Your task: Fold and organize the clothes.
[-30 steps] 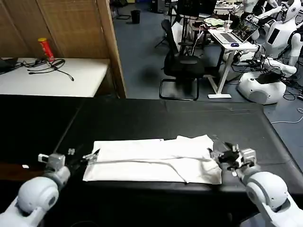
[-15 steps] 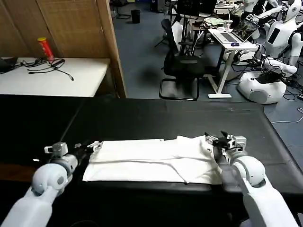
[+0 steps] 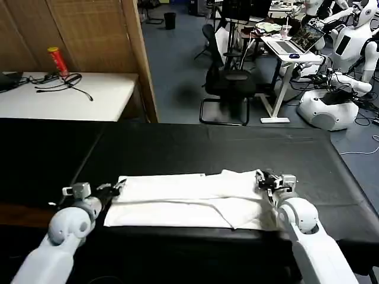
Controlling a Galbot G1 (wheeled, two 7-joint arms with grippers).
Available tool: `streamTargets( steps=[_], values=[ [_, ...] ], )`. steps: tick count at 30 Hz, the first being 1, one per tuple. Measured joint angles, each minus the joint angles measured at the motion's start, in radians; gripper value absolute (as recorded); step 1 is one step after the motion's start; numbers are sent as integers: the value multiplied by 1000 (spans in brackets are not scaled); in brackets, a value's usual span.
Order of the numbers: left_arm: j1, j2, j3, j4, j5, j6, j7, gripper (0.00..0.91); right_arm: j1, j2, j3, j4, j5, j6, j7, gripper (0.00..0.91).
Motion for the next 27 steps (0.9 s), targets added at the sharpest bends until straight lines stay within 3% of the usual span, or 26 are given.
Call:
streamTargets(
  steps=[4,5,6,7,16,27],
  values=[
    [-21,-1,25,19,81,-21,10,0,-5,19,9,4,-3,-4,15,98],
    [-27,-1,30,24,90,-24,10,790,-7,22,11,7,-3,-4,15,215],
    [-34,-1,33,29,94,-25,10,878,-9,24,15,10,-2,-6,14,429],
    [-39,-1,36,33,97,-27,9,878,-11,24,18,14,1,-8,10,878],
    [-28,20,17,10,98,-40,11,878,-68,-12,60,101,45,-32,-35,878],
    [63,20,-67,-108,72,-65,6,878,-140,-30,97,234,81,-48,-35,878]
  ],
)
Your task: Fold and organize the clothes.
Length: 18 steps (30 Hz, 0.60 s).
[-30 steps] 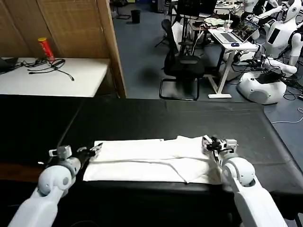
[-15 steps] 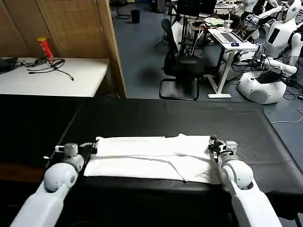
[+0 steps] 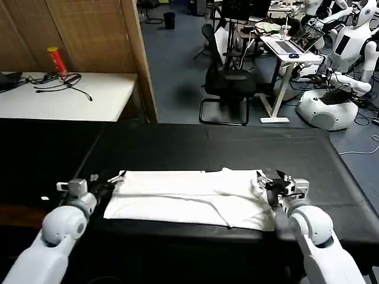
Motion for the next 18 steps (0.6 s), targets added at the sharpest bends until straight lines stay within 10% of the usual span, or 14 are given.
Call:
streamTargets(
  steps=[12,18],
  values=[
    [132,-109,-48,-7,62,-46,26,878,-48,2,2,94,-8,-1,0,878],
    [145,-142,-45,2,91,-49,27,361,-65,0,-1,119,-20,0,-1,878]
  ],
)
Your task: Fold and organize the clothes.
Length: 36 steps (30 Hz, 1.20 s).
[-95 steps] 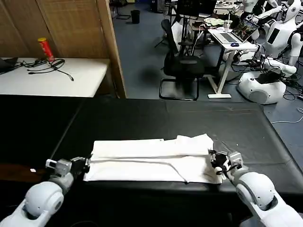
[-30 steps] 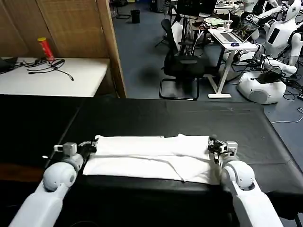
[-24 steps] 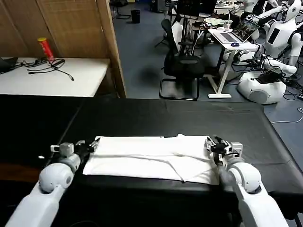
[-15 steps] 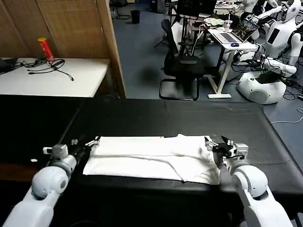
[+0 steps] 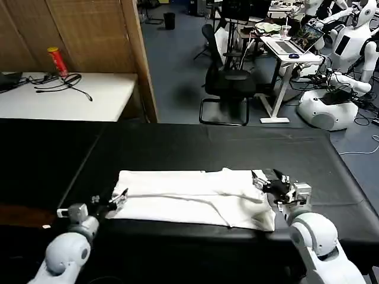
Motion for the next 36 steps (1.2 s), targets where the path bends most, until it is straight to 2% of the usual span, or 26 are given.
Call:
streamTargets(
  steps=[1,2,6,10,16,22,30,36],
  values=[
    [0,-4,0,4,2,-3,0,224,-2,0,0,3,-7,2,-2,878],
    [1,-8,0,7,4,-4,-1,176,-4,0,-1,5,-13,5,-6,878],
    [10,-17,0,7,7,-5,-2,127,-7,0,-1,7,-29,14,-14,878],
    [11,-24,3,12,24,2,7,10,-3,1,-2,11,-30,15,-26,878],
    [1,-15,10,11,53,17,18,0,1,4,-3,14,-30,17,-28,878],
    [-15,28,-9,21,175,-11,36,0,-1,3,9,17,-28,18,-29,878],
    [-33,214,-81,93,236,-91,53,0,-10,16,20,14,-28,22,-29,878],
    [-13,318,-105,112,199,-90,19,0,-19,33,19,15,-42,23,-27,878]
  ],
)
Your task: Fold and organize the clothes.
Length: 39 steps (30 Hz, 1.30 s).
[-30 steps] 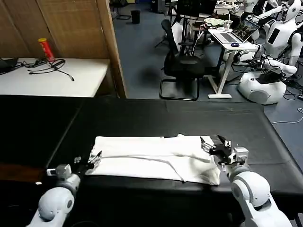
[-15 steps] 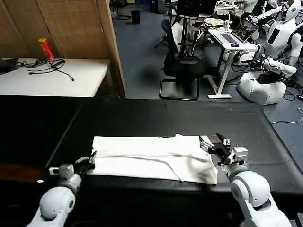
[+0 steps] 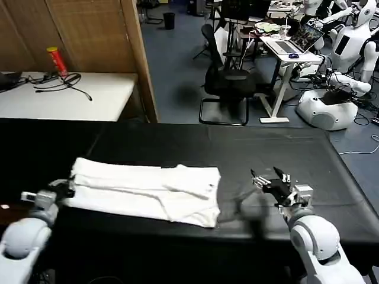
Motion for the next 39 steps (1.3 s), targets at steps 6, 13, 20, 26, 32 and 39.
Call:
streamTargets(
  steps=[6,13,20,26,32,39],
  values=[
    [12,-45,40,-78,-4,42,-35,0,-18,18,9,11,-27,2,1,878],
    [-12,-165,163,-229,-15,86,-74,0,-53,39,34,22,-47,10,-1,878],
    [-75,-259,310,-314,-192,151,-115,0,-82,55,63,22,-70,15,-3,878],
    [-125,-337,410,-338,-320,169,-129,0,-94,62,72,19,-84,19,-6,878],
    [-149,-400,461,-333,-347,166,-126,0,-100,73,66,18,-94,21,-8,878],
    [-136,-443,489,-341,-371,174,-124,0,-95,73,57,13,-97,21,-8,878]
  ],
)
